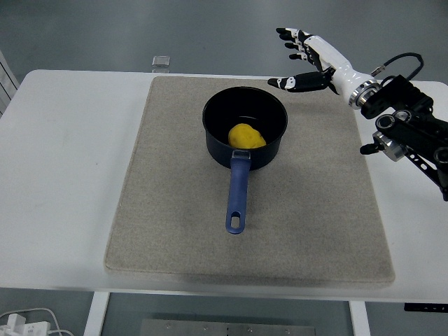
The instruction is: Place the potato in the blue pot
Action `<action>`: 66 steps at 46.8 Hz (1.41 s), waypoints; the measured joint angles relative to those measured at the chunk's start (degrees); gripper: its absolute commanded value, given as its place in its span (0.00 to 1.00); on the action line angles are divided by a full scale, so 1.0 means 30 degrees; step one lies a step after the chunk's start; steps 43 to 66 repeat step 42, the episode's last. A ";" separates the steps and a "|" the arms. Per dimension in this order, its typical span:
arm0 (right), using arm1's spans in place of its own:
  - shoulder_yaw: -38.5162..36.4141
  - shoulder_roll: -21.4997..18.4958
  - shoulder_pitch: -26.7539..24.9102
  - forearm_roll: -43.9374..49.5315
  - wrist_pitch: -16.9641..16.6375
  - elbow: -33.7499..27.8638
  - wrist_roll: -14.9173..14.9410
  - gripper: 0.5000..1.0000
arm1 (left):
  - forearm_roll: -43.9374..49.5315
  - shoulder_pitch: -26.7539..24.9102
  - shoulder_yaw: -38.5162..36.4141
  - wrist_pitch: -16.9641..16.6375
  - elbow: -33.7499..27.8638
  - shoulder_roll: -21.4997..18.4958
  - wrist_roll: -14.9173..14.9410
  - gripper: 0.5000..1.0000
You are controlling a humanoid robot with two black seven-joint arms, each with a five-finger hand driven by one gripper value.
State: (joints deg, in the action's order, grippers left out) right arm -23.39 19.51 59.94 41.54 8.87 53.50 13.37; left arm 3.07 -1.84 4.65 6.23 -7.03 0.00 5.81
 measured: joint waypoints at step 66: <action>-0.1819 0.0027 -0.0671 -0.8048 -0.2048 -0.5335 -0.0855 0.88 | 0.0001 -0.0009 0.0003 0.0001 0.0004 0.0000 0.0010 1.00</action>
